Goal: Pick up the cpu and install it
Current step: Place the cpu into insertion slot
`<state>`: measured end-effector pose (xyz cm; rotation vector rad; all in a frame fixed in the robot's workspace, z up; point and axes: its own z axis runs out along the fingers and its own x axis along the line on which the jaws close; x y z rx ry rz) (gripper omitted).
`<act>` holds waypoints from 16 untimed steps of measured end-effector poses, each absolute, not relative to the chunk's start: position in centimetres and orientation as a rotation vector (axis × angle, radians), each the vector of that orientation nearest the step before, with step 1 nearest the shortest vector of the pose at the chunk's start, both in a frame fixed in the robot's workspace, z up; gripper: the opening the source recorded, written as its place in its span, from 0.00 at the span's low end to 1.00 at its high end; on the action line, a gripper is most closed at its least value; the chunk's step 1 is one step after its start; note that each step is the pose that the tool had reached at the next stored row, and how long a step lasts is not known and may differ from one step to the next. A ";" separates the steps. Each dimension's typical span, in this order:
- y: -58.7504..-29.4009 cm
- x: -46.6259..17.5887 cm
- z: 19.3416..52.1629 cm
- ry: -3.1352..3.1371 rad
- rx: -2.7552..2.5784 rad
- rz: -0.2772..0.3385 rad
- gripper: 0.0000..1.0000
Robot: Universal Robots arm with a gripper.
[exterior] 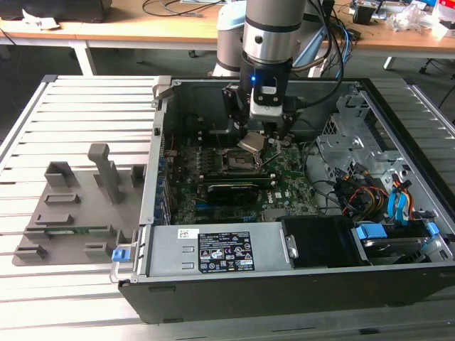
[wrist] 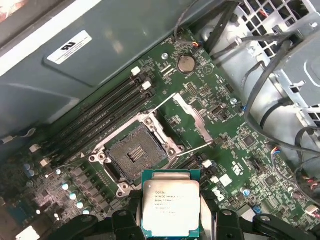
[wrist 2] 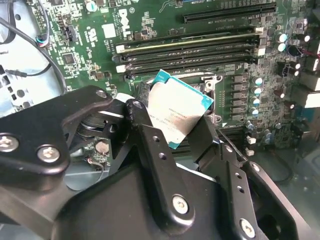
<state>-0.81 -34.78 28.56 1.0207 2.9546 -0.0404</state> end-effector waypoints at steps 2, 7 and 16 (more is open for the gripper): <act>-34.8 -0.8 28.6 2.940 1.063 -0.041 0.55; -34.8 -0.8 28.6 2.909 1.147 -0.041 0.55; -34.8 -0.8 28.5 2.850 1.290 -0.042 0.55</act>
